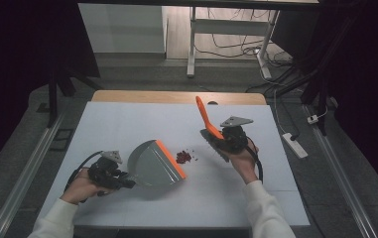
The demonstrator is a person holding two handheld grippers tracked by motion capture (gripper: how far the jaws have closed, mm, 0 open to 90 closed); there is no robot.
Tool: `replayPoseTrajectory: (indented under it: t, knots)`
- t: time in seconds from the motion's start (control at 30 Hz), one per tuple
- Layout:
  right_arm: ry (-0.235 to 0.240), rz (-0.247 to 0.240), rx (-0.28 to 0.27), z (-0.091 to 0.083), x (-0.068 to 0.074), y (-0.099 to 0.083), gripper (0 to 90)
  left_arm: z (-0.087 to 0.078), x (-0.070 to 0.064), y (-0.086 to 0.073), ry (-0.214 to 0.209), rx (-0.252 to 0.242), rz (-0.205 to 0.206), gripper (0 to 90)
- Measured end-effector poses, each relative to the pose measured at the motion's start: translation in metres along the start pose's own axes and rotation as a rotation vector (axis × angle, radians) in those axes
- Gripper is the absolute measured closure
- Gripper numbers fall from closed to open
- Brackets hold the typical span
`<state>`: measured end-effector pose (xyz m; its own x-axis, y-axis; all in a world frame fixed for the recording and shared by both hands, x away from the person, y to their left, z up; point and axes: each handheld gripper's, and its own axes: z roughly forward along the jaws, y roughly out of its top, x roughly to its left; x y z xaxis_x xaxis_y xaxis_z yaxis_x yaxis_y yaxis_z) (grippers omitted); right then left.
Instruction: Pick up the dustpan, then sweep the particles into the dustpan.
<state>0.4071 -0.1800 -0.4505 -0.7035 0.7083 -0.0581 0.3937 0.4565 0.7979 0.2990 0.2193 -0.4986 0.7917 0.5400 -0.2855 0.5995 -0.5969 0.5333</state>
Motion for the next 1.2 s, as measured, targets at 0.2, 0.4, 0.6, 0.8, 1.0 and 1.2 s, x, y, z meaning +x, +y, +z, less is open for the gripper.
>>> replayPoseTrajectory:
  t: [0.2, 0.4, 0.6, 0.8, 1.0, 1.2]
  knots:
    - [0.005, -0.009, 0.012, 0.006, 0.003, 0.001, 69.7, 0.001, 0.001, 0.000, -0.006, 0.012, -0.001, 61.6]
    - [0.011, -0.014, 0.035, 0.018, 0.007, 0.000, 69.7, 0.004, 0.000, -0.001, -0.004, 0.032, 0.002, 61.6]
    - [0.017, -0.021, 0.060, 0.029, 0.011, -0.002, 69.7, 0.006, 0.000, 0.000, -0.010, 0.041, 0.007, 61.6]
    - [0.026, -0.022, 0.081, 0.039, 0.015, -0.002, 69.7, 0.010, 0.000, 0.000, -0.023, 0.051, 0.004, 61.6]
    - [0.032, -0.043, 0.098, 0.049, 0.022, 0.000, 69.7, 0.011, 0.001, 0.000, -0.027, 0.055, -0.005, 61.6]
    - [0.032, -0.032, 0.110, 0.057, 0.022, -0.002, 69.7, 0.013, 0.001, 0.001, -0.035, 0.055, -0.003, 61.6]
